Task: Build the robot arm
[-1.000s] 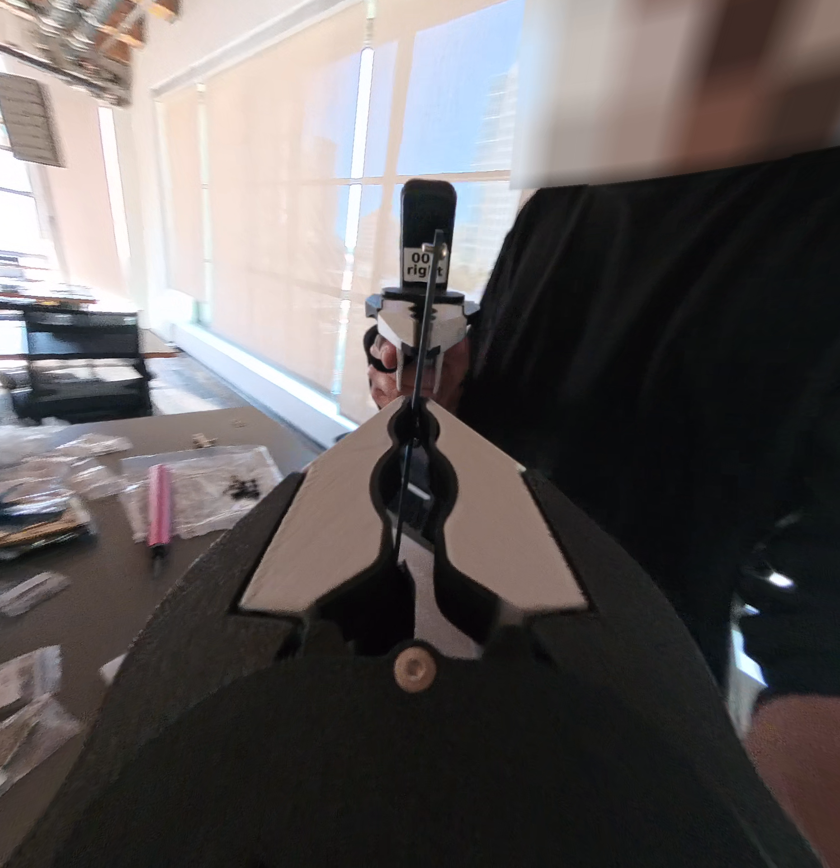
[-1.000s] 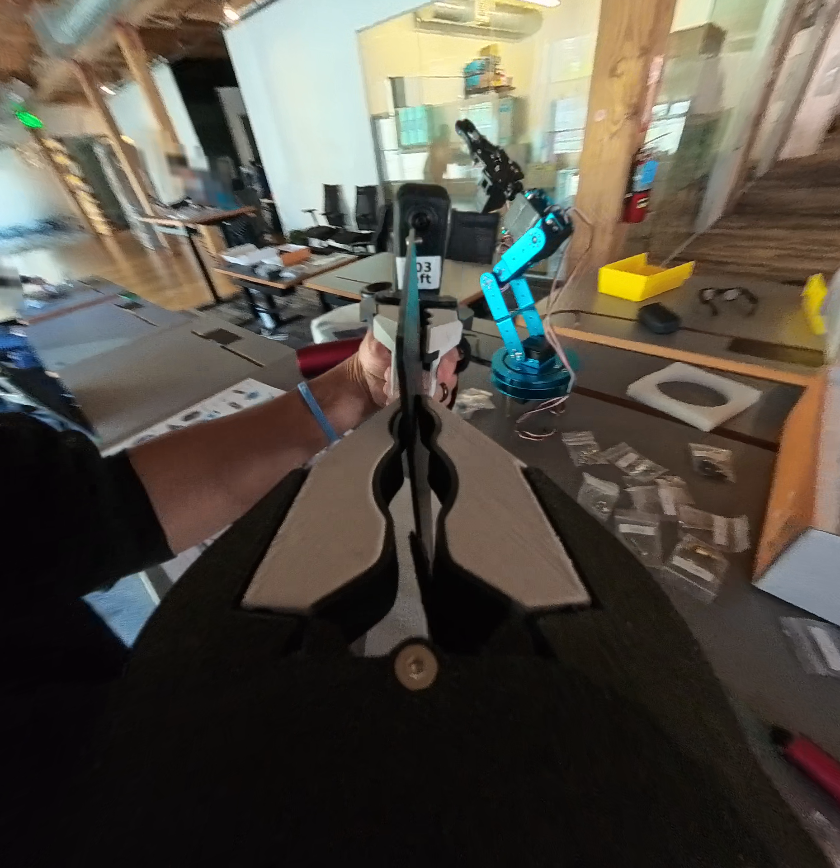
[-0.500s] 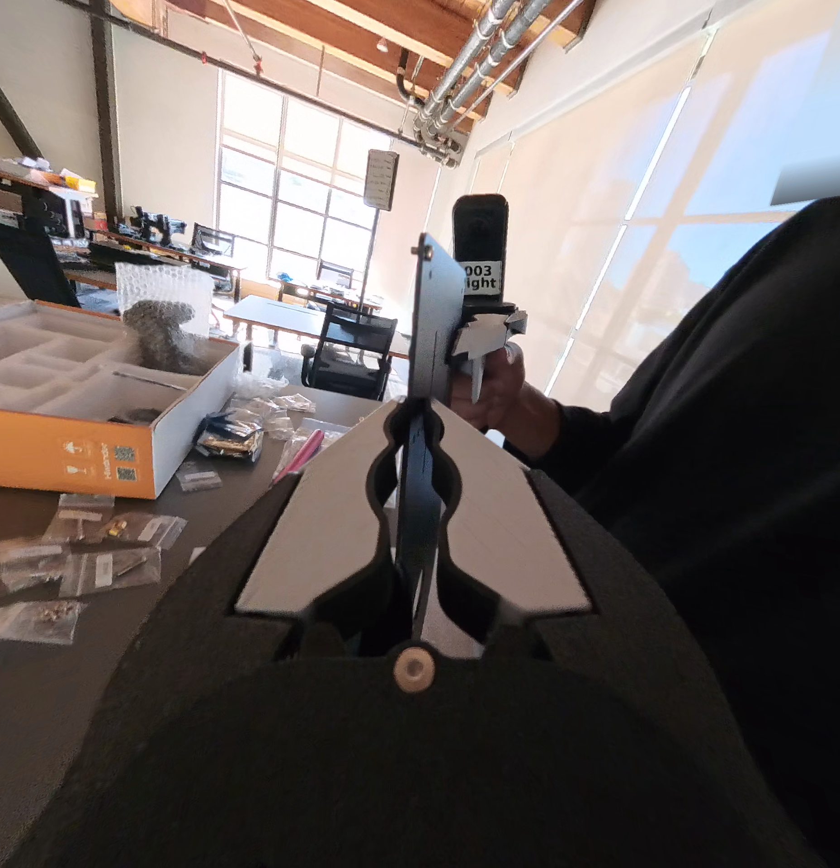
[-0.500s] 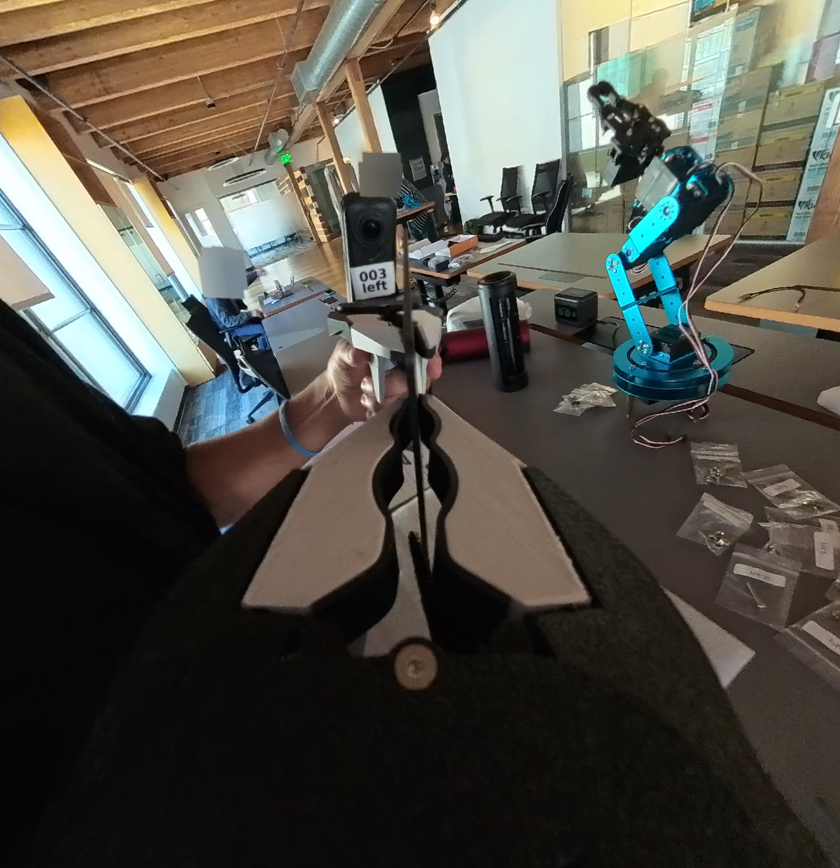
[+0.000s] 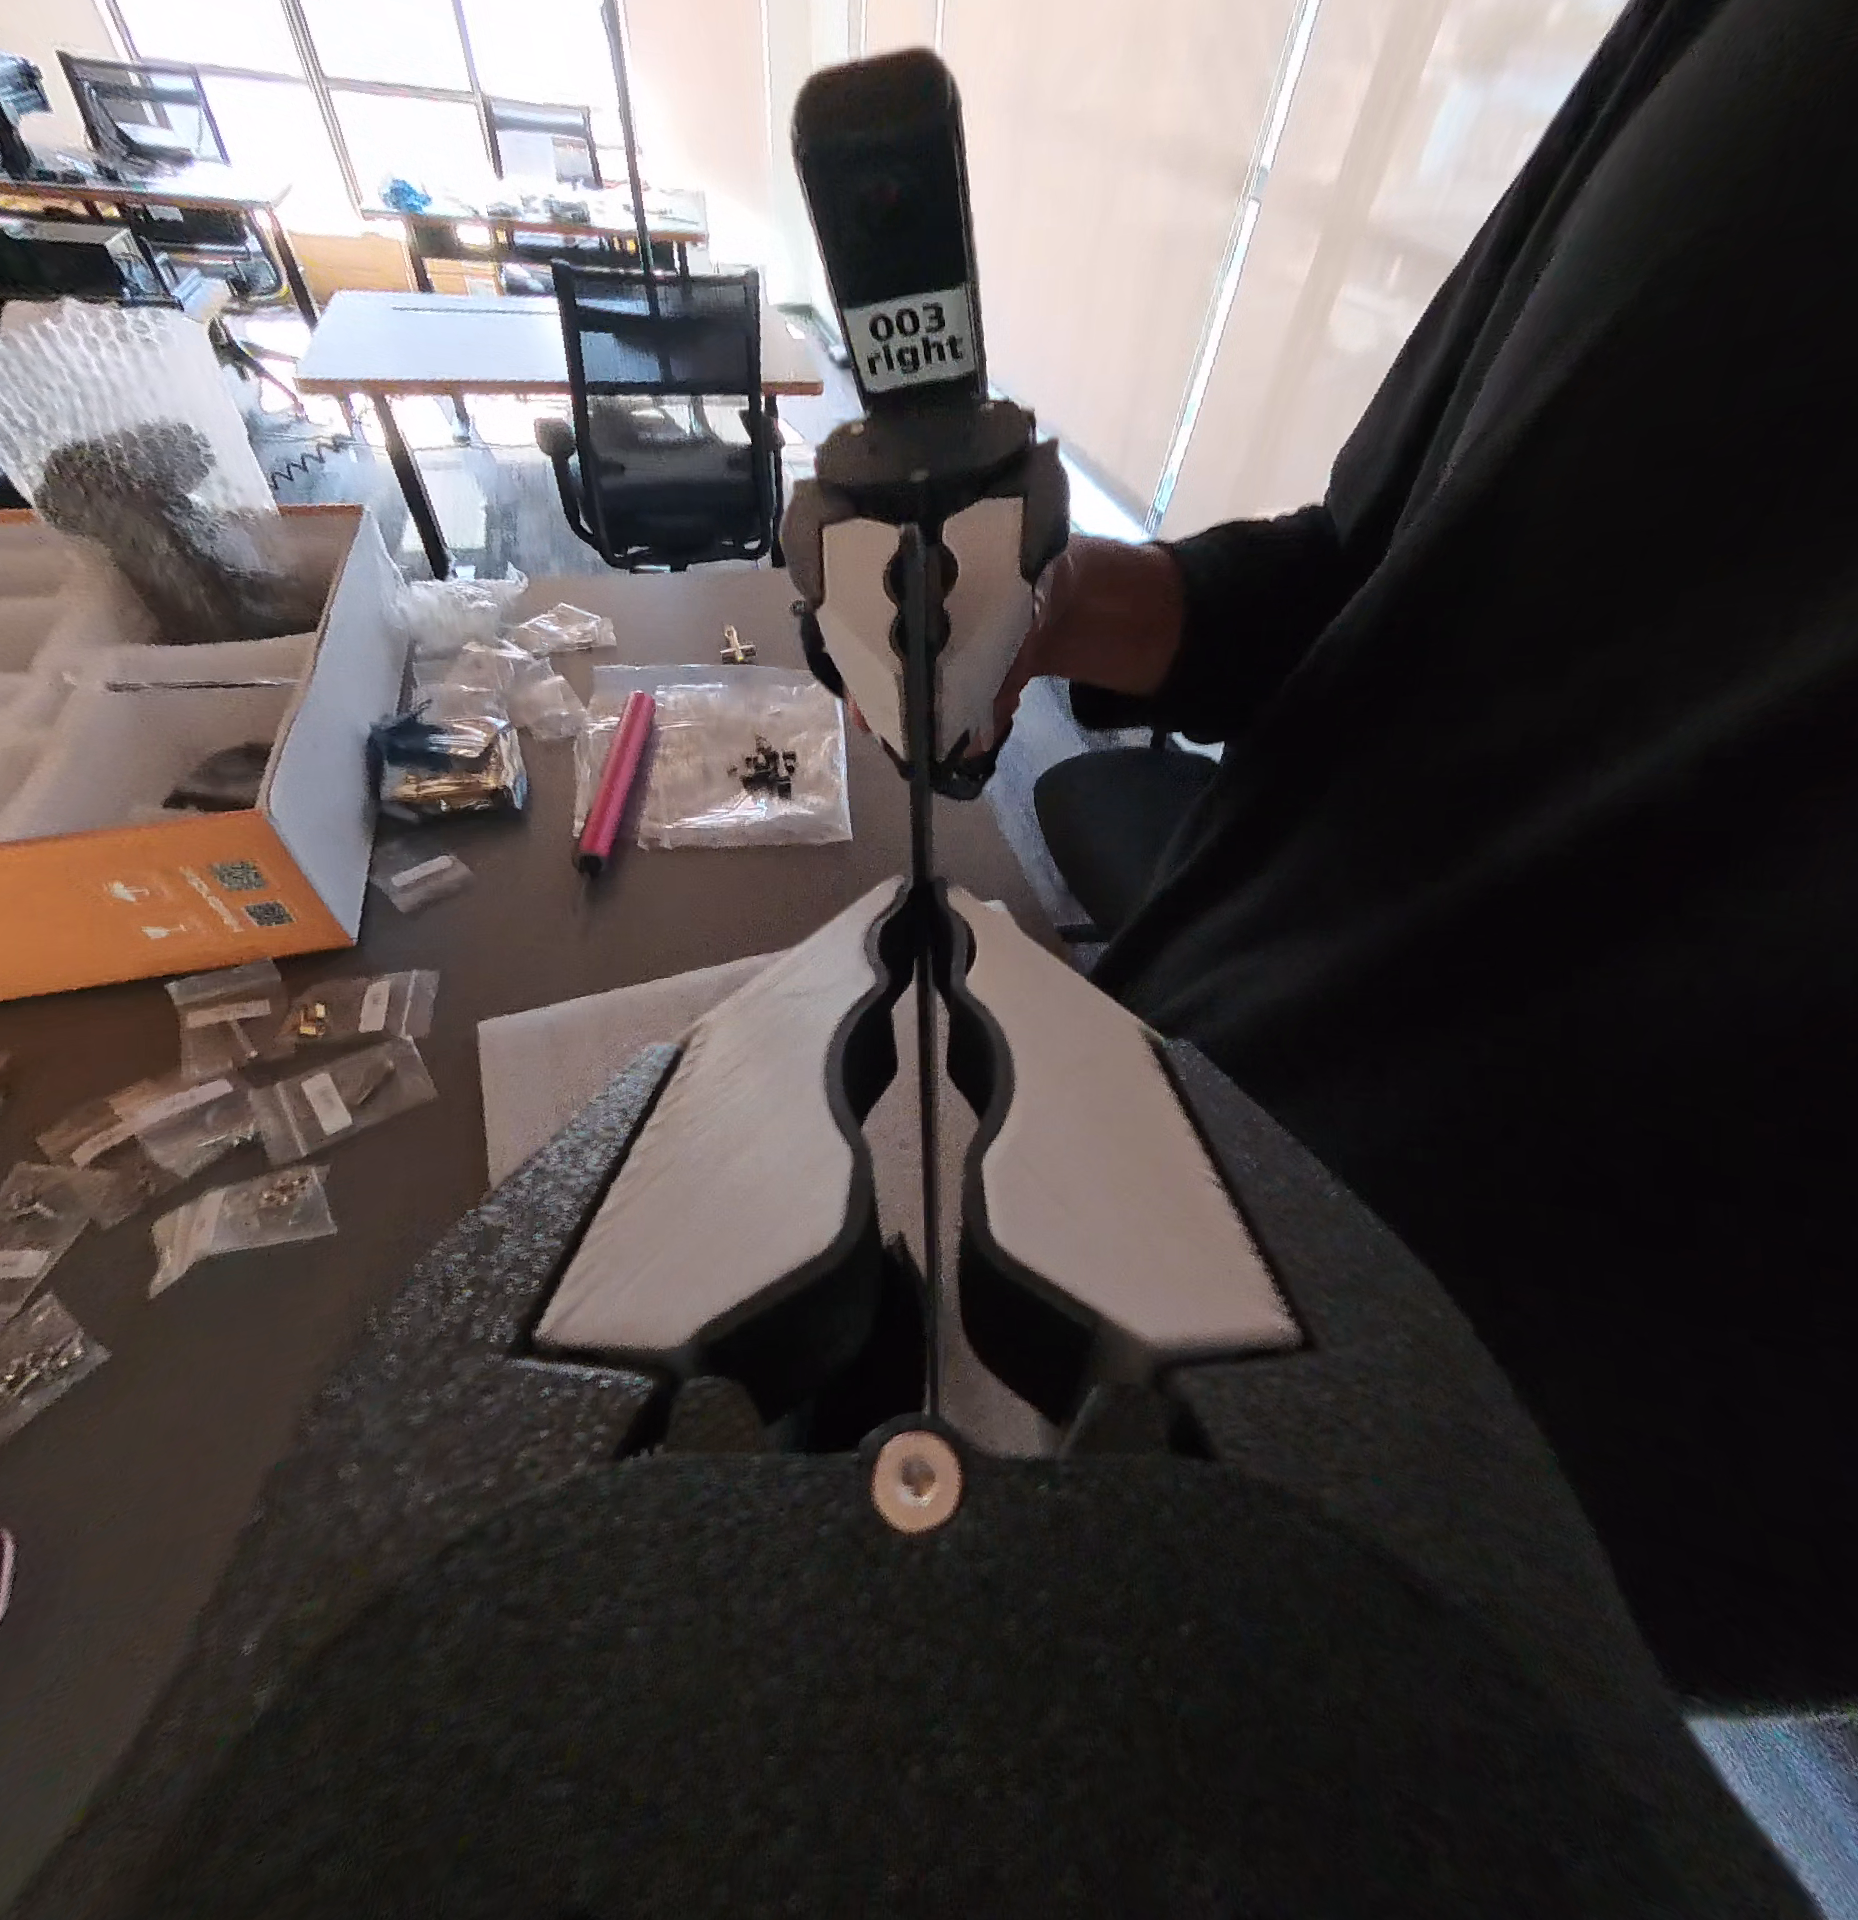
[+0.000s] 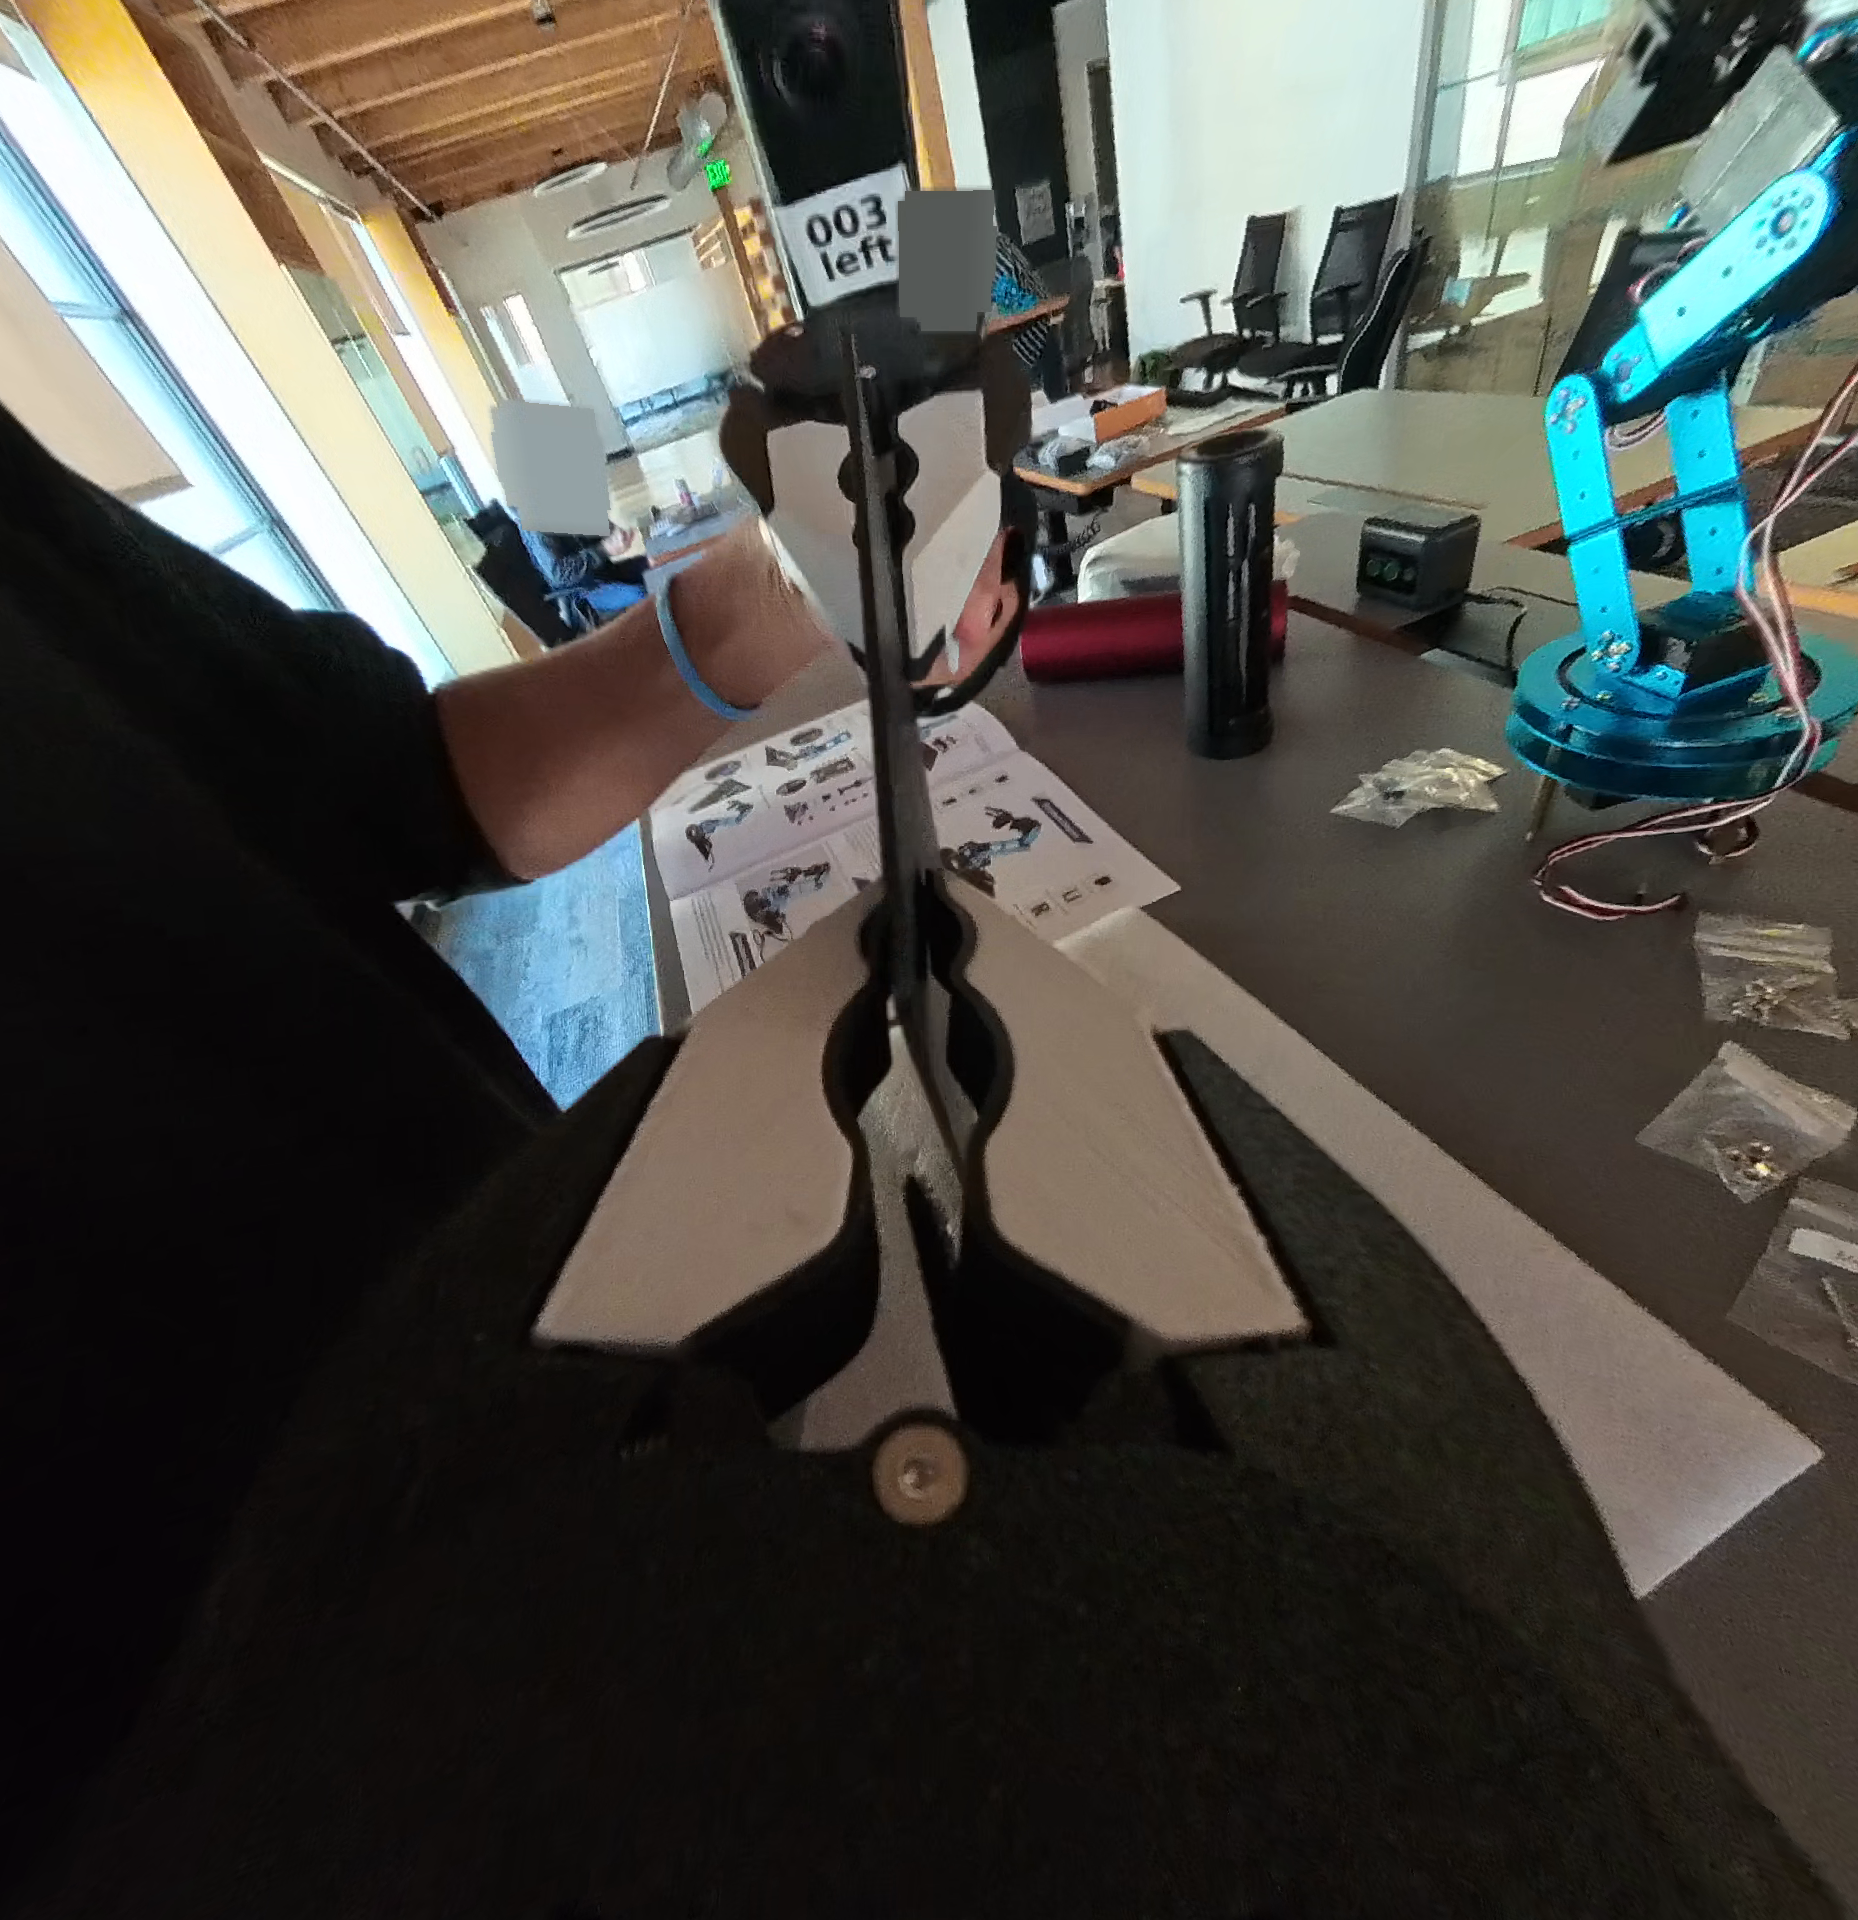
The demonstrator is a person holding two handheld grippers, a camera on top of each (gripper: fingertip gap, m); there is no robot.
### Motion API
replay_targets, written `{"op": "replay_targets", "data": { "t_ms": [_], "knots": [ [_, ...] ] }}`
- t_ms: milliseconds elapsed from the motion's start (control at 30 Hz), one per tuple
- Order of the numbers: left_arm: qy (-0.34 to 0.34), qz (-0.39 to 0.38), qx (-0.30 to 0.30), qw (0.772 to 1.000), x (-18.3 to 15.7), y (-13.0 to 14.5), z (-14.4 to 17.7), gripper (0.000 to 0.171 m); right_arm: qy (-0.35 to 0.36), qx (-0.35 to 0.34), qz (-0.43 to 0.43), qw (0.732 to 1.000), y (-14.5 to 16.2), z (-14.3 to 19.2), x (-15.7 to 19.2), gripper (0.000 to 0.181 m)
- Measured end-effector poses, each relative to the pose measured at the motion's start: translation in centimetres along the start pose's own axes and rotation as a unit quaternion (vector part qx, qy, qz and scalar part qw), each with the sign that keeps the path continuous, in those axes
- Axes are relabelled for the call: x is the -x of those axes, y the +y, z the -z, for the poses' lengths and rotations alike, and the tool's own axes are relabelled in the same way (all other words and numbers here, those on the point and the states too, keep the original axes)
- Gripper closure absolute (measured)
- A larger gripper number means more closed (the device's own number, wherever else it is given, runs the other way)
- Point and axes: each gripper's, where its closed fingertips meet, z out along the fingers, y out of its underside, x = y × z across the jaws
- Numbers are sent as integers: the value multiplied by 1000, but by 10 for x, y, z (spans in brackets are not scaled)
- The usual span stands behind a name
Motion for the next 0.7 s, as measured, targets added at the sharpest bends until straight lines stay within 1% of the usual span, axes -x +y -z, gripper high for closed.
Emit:
{"op": "replay_targets", "data": {
  "t_ms": [67, 233, 367, 433, 533, 600, 700],
  "knots": [
    [6, 12, -6, 1000, 1, 0, 2, 171, 0, -13, -9, 1000, -3, -1, -1, 180],
    [0, 25, -23, 999, 16, 1, 3, 171, 25, -1, 4, 1000, -5, -3, -14, 180],
    [-3, 30, -34, 999, 24, 2, 12, 169, 42, 7, 3, 999, -12, -10, -17, 181],
    [5, 19, -44, 999, 23, -5, 17, 170, 60, 11, 26, 998, -21, -12, -13, 181],
    [7, 1, -62, 998, 28, -23, 19, 170, 94, 3, 53, 994, -39, -5, -14, 181],
    [11, -22, -44, 999, 30, -27, 15, 171, 105, 10, 60, 993, -41, 0, -18, 180],
    [16, -33, -16, 999, 36, -24, 5, 171, 111, 11, 27, 993, -34, 7, -29, 180]
  ]
}}
